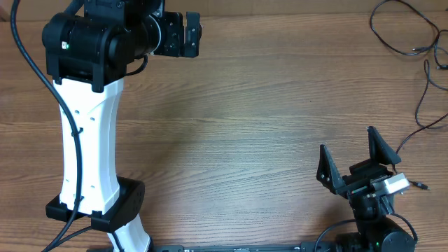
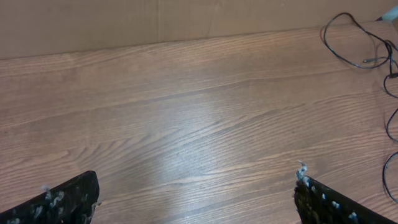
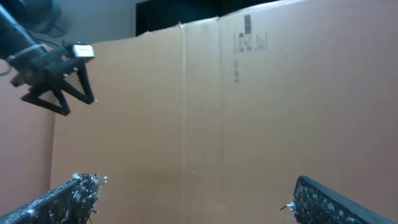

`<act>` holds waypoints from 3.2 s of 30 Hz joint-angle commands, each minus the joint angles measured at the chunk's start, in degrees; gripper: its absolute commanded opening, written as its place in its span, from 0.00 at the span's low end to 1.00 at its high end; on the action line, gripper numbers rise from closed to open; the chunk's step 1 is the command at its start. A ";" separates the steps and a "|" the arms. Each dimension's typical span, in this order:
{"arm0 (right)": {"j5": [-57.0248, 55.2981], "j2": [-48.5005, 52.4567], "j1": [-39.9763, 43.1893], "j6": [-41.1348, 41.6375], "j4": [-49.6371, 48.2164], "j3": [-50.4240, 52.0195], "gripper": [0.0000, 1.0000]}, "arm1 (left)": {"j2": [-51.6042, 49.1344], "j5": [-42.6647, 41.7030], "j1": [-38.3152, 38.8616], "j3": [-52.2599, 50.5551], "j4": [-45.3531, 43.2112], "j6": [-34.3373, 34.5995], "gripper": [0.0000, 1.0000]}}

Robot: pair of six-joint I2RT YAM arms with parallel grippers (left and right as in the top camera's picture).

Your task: Untangle cables

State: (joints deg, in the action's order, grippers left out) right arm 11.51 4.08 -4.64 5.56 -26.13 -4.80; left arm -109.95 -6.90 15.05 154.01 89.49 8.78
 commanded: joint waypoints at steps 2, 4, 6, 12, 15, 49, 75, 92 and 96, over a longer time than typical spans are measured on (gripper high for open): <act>-1.64 -0.61 -0.11 0.20 0.66 -0.20 1.00 | 0.13 -0.61 0.74 0.22 1.22 -0.90 1.00; -1.68 -0.59 -0.11 0.17 1.16 -0.20 1.00 | 0.13 -0.59 0.74 0.22 1.81 -0.90 1.00; -3.10 -0.59 -0.11 0.20 4.70 -0.20 1.00 | 0.13 -0.61 0.74 0.22 1.99 -0.90 1.00; -12.44 -0.59 -0.11 0.20 23.96 -0.17 1.00 | 0.13 -0.59 0.74 0.22 1.99 -0.90 1.00; -16.94 -0.59 -0.11 0.22 35.67 -0.15 1.00 | 0.13 -0.61 0.74 0.22 1.99 -0.90 1.00; -18.32 1.79 -0.11 0.02 43.23 -0.50 1.00 | 3.54 6.05 0.92 -2.38 -10.40 -13.14 1.00; -18.32 1.79 -0.11 0.02 43.23 -0.50 1.00 | 81.79 5.16 -2.49 -120.17 -92.11 -5.97 1.00; -18.32 1.79 -0.11 0.02 43.23 -0.50 1.00 | 109.04 4.13 -11.67 -151.32 -109.22 -9.20 1.00; -18.32 1.77 -0.11 0.02 43.23 -0.50 1.00 | 109.81 4.52 -12.59 -152.93 -104.89 -13.57 1.00</act>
State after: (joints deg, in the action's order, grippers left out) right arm -6.00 5.89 -4.64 5.58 16.29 -4.64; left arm -1.06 -2.13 3.36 2.42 -17.06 -0.60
